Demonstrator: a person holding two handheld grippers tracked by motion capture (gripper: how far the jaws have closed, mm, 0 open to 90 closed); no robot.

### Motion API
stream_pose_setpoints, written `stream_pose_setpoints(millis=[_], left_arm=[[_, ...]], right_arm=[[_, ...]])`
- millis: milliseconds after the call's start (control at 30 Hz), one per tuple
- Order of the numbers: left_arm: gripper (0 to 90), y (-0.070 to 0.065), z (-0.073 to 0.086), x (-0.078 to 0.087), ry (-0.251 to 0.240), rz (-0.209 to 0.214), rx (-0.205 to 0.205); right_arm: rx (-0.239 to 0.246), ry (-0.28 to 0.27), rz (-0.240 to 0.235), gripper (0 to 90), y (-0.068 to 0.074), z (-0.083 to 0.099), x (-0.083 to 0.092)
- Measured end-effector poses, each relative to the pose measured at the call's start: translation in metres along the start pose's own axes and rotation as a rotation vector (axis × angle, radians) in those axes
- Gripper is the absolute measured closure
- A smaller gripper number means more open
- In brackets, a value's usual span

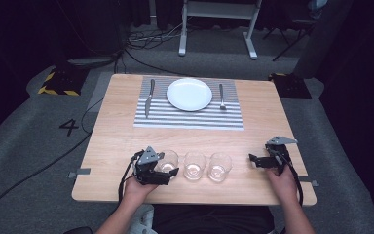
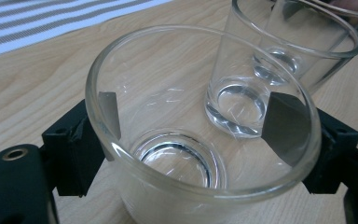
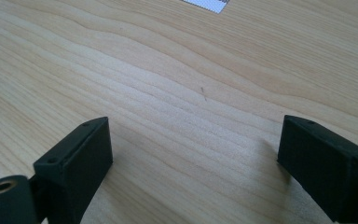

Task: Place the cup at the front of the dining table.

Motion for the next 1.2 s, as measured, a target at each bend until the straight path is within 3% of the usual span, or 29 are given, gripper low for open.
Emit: stream_pose_setpoints(millis=[200, 333, 500, 633, 900, 1033, 1067, 1133, 1200], left_arm=[[18.9, -0.002, -0.001, 0.001, 0.008, -0.028, -0.035], [19.0, 0.001, 0.000, 0.002, 0.005, -0.006, -0.051], [19.2, 0.003, -0.003, 0.004, 0.028, -0.022, -0.051], [19.4, 0.007, -0.006, 0.008, 0.049, -0.023, -0.020], [19.4, 0.015, -0.026, 0.023, 0.053, -0.035, -0.014], [19.4, 0.019, -0.039, 0.030, 0.087, -0.063, -0.031], [19.4, 0.019, -0.042, 0.031, 0.087, -0.057, -0.026], [19.4, 0.021, -0.048, 0.034, 0.091, -0.069, -0.057], [19.4, 0.022, -0.050, 0.035, 0.084, -0.063, -0.048]], right_arm=[[0.000, 0.000, 0.000, 9.8, 0.000, 0.000, 0.000], [0.000, 0.000, 0.000, 9.8, 0.000, 0.000, 0.000], [0.000, 0.000, 0.000, 9.8, 0.000, 0.000, 0.000], [0.000, 0.000, 0.000, 9.8, 0.000, 0.000, 0.000], [0.000, 0.001, 0.001, 9.7, 0.000, 0.000, 0.000], [-0.001, 0.001, 0.002, 9.7, 0.000, 0.000, 0.000], [-0.001, 0.001, 0.002, 9.6, 0.000, 0.000, 0.000], [0.001, 0.002, 0.003, 9.6, 0.000, 0.000, 0.000], [0.001, 0.002, 0.003, 9.6, 0.000, 0.000, 0.000]])
Point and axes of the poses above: each handheld gripper's, and its own axes: x roughly backward along the jaws, z roughly out of its underside, y roughly to its left, the point moved 1 cm from there along -x, roughly forward along the jaws, and after that the axes turned 5 degrees about -x, right-handed, at the moved point
